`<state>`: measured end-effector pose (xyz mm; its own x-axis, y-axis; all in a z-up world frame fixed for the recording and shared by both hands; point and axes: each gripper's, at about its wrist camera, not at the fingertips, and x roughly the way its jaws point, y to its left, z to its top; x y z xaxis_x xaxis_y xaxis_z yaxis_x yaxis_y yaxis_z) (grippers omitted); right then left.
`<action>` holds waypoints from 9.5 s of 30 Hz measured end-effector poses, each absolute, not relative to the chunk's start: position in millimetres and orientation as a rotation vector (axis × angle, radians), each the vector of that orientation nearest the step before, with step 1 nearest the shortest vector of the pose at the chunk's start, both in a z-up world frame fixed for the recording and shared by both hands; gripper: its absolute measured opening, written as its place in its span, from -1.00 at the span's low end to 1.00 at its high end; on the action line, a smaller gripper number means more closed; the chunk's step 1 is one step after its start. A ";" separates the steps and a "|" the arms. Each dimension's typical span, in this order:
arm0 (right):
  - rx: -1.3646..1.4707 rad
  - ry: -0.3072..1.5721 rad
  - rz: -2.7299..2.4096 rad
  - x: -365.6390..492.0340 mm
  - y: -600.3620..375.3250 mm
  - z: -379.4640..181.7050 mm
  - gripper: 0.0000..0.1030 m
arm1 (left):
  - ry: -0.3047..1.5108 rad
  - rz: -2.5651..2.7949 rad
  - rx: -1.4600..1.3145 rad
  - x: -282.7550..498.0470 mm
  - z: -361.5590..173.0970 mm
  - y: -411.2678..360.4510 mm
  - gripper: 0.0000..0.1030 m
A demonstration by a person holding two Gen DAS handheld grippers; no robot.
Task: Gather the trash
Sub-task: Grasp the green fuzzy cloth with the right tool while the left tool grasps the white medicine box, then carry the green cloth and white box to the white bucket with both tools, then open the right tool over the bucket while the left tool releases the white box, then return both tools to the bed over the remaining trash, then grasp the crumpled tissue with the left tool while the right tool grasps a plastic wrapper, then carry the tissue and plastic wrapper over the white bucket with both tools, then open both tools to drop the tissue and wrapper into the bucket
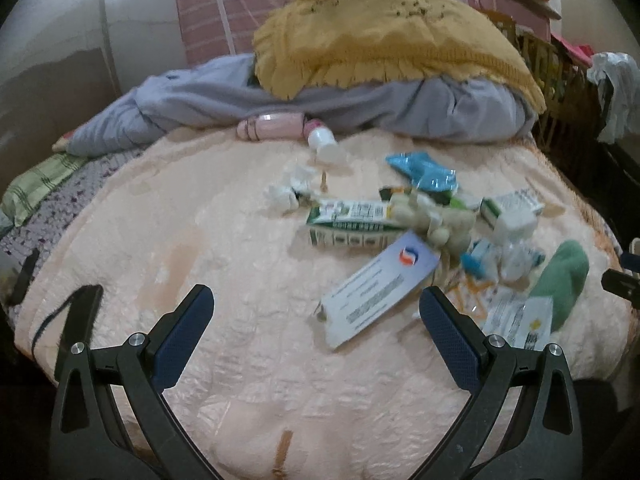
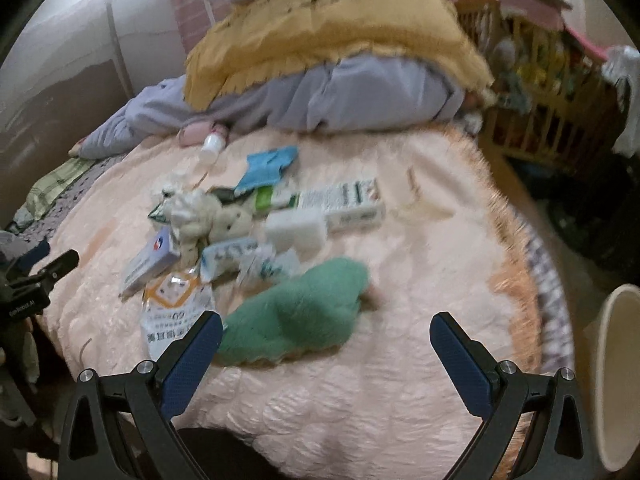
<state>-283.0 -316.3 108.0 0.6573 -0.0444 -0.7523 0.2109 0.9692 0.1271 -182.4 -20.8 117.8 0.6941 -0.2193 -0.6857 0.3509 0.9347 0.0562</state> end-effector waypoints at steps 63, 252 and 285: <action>0.335 0.670 -0.227 -319.9 -392.8 144.8 0.06 | 0.993 -0.509 0.253 -107.6 74.1 -59.2 -0.13; 0.445 0.657 -0.467 -470.5 -545.1 121.0 -0.41 | 0.933 -1.177 0.296 -319.1 154.6 -411.9 -0.69; 0.564 0.693 -0.687 -527.1 -613.9 75.9 -0.31 | 1.010 -1.282 0.325 -366.5 107.5 -521.7 -0.69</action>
